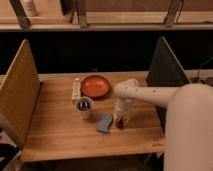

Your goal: Drag the pepper across the table

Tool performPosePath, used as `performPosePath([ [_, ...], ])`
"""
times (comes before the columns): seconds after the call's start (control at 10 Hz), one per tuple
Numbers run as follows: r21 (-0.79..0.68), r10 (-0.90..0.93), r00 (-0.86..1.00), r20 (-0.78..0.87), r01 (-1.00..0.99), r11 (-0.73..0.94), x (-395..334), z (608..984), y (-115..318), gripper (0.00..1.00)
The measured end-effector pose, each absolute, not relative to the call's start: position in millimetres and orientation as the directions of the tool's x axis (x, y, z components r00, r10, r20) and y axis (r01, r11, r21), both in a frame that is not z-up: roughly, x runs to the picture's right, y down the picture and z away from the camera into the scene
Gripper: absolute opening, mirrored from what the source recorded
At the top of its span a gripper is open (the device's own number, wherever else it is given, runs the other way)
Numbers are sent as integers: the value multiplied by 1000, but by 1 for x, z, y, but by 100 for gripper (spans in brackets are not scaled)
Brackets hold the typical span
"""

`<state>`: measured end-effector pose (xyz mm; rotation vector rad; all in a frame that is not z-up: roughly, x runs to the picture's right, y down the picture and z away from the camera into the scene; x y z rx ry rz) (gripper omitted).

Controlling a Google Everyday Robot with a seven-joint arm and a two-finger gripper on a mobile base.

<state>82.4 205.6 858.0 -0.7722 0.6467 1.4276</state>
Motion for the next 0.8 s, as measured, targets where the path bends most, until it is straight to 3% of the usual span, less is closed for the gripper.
performPosePath([
  [0.8, -83, 667, 96, -739, -995, 51, 46, 893, 132, 0],
])
